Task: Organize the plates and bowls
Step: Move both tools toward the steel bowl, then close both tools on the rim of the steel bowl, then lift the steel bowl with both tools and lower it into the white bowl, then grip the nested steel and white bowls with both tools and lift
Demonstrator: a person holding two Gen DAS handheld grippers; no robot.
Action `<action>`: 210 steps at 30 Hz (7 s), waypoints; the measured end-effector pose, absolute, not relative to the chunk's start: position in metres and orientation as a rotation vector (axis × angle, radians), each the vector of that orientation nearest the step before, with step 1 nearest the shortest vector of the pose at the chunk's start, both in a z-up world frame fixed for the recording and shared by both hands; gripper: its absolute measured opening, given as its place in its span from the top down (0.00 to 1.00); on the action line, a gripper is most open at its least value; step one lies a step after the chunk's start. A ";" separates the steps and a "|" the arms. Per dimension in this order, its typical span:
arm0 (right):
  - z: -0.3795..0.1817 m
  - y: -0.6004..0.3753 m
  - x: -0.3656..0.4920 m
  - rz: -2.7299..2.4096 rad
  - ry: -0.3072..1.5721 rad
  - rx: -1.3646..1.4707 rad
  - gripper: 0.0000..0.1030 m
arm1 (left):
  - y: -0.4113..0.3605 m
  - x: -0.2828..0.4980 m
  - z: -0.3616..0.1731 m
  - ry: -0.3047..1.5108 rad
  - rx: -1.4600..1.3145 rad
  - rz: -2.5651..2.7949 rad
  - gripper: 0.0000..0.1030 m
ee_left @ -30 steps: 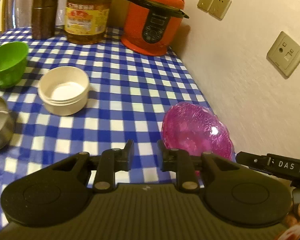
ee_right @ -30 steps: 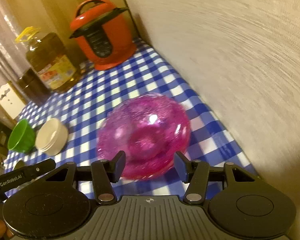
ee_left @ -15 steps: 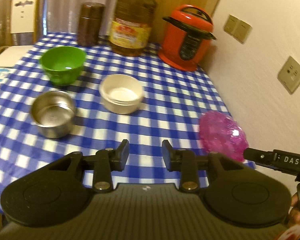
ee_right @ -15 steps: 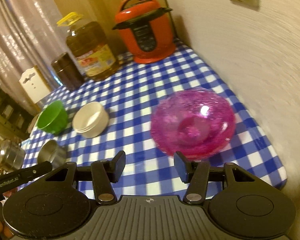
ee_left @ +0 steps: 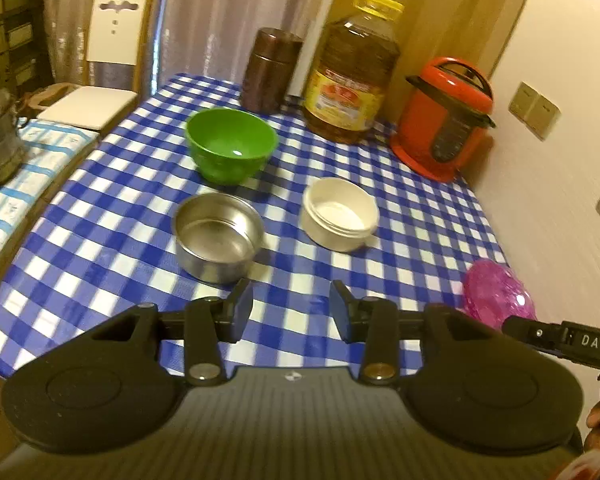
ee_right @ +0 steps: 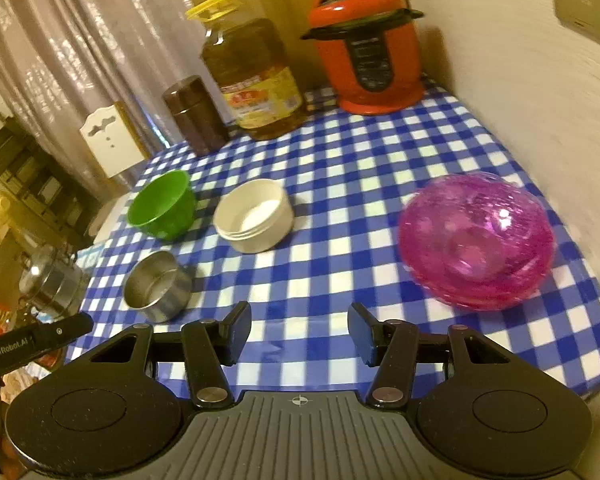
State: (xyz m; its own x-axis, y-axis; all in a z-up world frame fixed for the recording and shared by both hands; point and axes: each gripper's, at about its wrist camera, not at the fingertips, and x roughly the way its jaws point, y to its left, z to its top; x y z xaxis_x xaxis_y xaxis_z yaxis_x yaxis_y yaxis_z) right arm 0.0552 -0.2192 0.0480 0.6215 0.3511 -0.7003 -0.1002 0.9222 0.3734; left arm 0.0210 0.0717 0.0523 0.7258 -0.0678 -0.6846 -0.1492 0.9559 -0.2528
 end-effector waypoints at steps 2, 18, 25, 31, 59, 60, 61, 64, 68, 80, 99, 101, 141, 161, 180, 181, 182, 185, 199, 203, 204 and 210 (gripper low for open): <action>0.048 -0.212 0.057 0.275 0.865 0.312 0.48 | 0.079 0.021 0.054 0.752 -0.301 0.061 0.62; 0.025 -0.129 0.108 0.373 0.910 0.201 0.48 | 0.136 0.055 0.023 0.792 -0.336 0.168 0.62; 0.003 -0.097 0.137 0.406 0.947 0.193 0.48 | 0.157 0.081 0.002 0.819 -0.341 0.191 0.61; -0.015 -0.073 0.163 0.432 0.976 0.186 0.48 | 0.171 0.102 -0.015 0.839 -0.348 0.197 0.61; -0.068 -0.014 0.225 0.532 1.034 0.204 0.76 | 0.186 0.159 -0.072 0.896 -0.358 0.184 0.85; -0.068 -0.013 0.225 0.538 1.033 0.203 0.80 | 0.186 0.159 -0.073 0.898 -0.360 0.188 0.88; -0.067 -0.012 0.224 0.543 1.033 0.204 0.82 | 0.186 0.159 -0.073 0.897 -0.365 0.184 0.89; -0.067 -0.009 0.225 0.551 1.035 0.206 0.86 | 0.184 0.159 -0.072 0.898 -0.359 0.182 0.92; -0.066 -0.007 0.225 0.560 1.037 0.199 0.91 | 0.184 0.159 -0.073 0.898 -0.355 0.180 0.92; -0.064 -0.015 0.213 0.562 1.036 0.199 0.96 | 0.173 0.149 -0.067 0.906 -0.343 0.164 0.92; -0.010 -0.084 0.206 0.485 0.948 0.229 0.96 | 0.113 0.163 -0.021 0.842 -0.329 0.046 0.92; -0.004 -0.092 0.207 0.475 0.935 0.228 0.96 | 0.106 0.169 -0.016 0.834 -0.325 0.031 0.92; 0.003 -0.146 0.281 0.397 0.898 0.216 0.96 | 0.055 0.257 -0.017 0.822 -0.314 -0.066 0.92; -0.002 -0.143 0.291 0.400 0.907 0.211 0.96 | 0.057 0.266 -0.024 0.832 -0.313 -0.067 0.92; -0.026 -0.140 0.300 0.396 0.949 0.201 0.96 | 0.057 0.275 -0.050 0.873 -0.312 -0.060 0.92; -0.028 -0.140 0.301 0.396 0.953 0.203 0.96 | 0.057 0.275 -0.052 0.875 -0.310 -0.059 0.92; -0.030 -0.141 0.301 0.396 0.957 0.209 0.96 | 0.057 0.275 -0.053 0.876 -0.309 -0.058 0.92; -0.034 -0.141 0.302 0.397 0.966 0.216 0.96 | 0.057 0.275 -0.056 0.876 -0.304 -0.053 0.91; -0.038 -0.162 0.303 0.374 0.960 0.334 0.71 | 0.071 0.266 -0.048 0.839 -0.350 -0.024 0.77; -0.044 -0.162 0.303 0.367 0.974 0.349 0.71 | 0.071 0.265 -0.049 0.839 -0.354 -0.023 0.77; -0.045 -0.162 0.303 0.365 0.974 0.354 0.71 | 0.071 0.265 -0.049 0.839 -0.354 -0.023 0.77; -0.051 -0.165 0.306 0.355 0.990 0.377 0.71 | 0.071 0.268 -0.053 0.844 -0.360 -0.023 0.77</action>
State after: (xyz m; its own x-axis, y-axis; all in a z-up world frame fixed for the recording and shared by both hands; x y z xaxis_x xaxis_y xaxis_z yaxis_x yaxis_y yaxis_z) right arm 0.3061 -0.1650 -0.0514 0.5024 0.4535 -0.7362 -0.1174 0.8793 0.4615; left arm 0.2682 0.0708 -0.0532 0.6677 -0.1614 -0.7267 -0.1215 0.9395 -0.3203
